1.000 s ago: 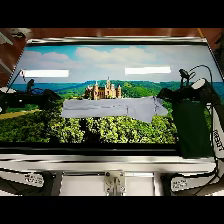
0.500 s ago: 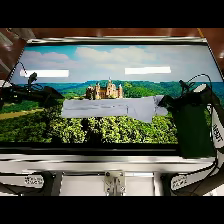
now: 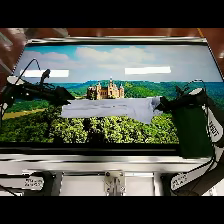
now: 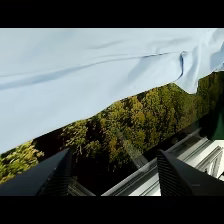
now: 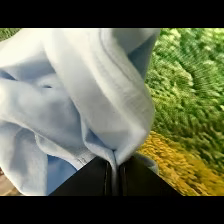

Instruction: Fold the shirts.

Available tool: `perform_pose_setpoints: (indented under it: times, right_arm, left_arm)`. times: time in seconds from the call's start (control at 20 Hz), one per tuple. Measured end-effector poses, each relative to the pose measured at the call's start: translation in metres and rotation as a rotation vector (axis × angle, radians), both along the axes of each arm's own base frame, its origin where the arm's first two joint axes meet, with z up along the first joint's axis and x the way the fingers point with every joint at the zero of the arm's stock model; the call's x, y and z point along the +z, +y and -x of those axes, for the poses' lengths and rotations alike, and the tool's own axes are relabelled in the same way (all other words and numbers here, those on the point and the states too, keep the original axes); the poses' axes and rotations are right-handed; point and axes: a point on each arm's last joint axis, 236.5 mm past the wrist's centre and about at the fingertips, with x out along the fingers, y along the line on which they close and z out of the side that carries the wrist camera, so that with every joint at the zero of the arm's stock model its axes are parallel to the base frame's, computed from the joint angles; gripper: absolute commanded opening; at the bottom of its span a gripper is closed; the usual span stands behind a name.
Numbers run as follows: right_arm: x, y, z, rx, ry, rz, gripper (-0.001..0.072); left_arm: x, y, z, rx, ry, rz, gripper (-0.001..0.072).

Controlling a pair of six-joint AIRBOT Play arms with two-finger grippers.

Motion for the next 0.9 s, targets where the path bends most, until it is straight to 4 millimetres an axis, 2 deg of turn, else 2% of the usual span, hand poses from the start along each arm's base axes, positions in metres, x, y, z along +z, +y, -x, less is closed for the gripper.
perform_pose_setpoints:
  times: [0.05, 0.2, 0.35, 0.55, 0.65, 0.8, 0.9]
  right_arm:
    - [0.007, 0.001, 0.000, 0.012, -0.012, 0.000, 0.0062]
    - [0.051, 0.003, -0.009, 0.016, -0.115, 0.000, 0.0061]
    - [0.112, 0.010, -0.008, 0.037, -0.229, 0.002, 0.0061]
    - [0.194, 0.021, 0.014, 0.054, -0.350, 0.011, 0.0062]
    - [0.226, 0.027, 0.028, 0.047, -0.393, 0.013, 0.0061]
    - [0.263, 0.035, 0.051, 0.045, -0.438, 0.015, 0.0062]
    - [0.277, 0.039, 0.061, 0.037, -0.454, 0.016, 0.0062]
  left_arm:
    - [0.000, -0.010, -0.002, -0.006, -0.013, 0.001, 0.0078]
    - [-0.003, -0.055, -0.015, -0.013, -0.076, 0.010, 0.0038]
    - [-0.014, -0.114, -0.024, -0.014, -0.135, 0.018, 0.0038]
    - [-0.042, -0.190, -0.008, -0.082, -0.131, 0.026, 0.0038]
    - [-0.053, -0.223, 0.002, -0.112, -0.116, 0.046, 0.0037]
    - [-0.062, -0.272, 0.019, -0.160, -0.089, 0.093, 0.0037]
    - [-0.066, -0.305, 0.033, -0.190, -0.065, 0.131, 0.0037]
